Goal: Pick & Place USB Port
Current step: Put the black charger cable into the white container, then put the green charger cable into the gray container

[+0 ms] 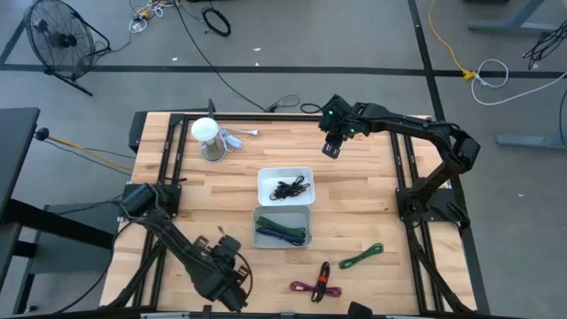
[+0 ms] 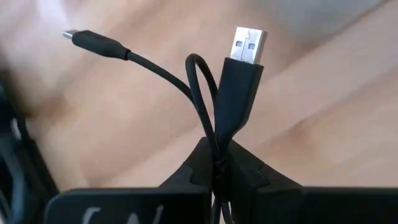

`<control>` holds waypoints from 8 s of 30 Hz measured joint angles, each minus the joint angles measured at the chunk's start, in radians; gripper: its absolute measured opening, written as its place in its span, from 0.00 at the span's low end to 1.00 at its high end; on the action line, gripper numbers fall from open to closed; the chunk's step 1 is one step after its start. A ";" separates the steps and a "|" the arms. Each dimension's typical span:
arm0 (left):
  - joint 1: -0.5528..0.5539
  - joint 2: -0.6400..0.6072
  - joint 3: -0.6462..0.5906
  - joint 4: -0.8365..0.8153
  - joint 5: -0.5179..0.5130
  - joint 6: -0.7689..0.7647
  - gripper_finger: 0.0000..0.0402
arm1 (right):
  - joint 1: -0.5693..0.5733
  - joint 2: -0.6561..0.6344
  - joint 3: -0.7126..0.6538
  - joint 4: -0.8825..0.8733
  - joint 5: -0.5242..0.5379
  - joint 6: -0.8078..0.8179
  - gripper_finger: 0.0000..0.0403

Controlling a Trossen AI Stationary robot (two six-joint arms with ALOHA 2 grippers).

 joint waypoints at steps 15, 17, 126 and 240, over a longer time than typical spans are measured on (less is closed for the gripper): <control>0.192 -0.158 0.108 -0.130 -0.445 0.606 0.06 | 0.001 0.000 0.000 0.003 -0.104 0.039 0.29; 0.231 -0.207 0.083 -0.133 -0.472 0.666 0.06 | 0.008 0.000 0.000 0.008 -0.189 0.033 0.29; 0.815 -0.475 -0.570 1.207 0.463 1.534 0.42 | 1.297 0.195 0.000 -0.249 0.037 0.987 0.52; 0.816 -0.475 -0.571 1.211 0.383 1.595 0.42 | 0.846 0.107 -0.212 0.841 0.174 0.435 0.00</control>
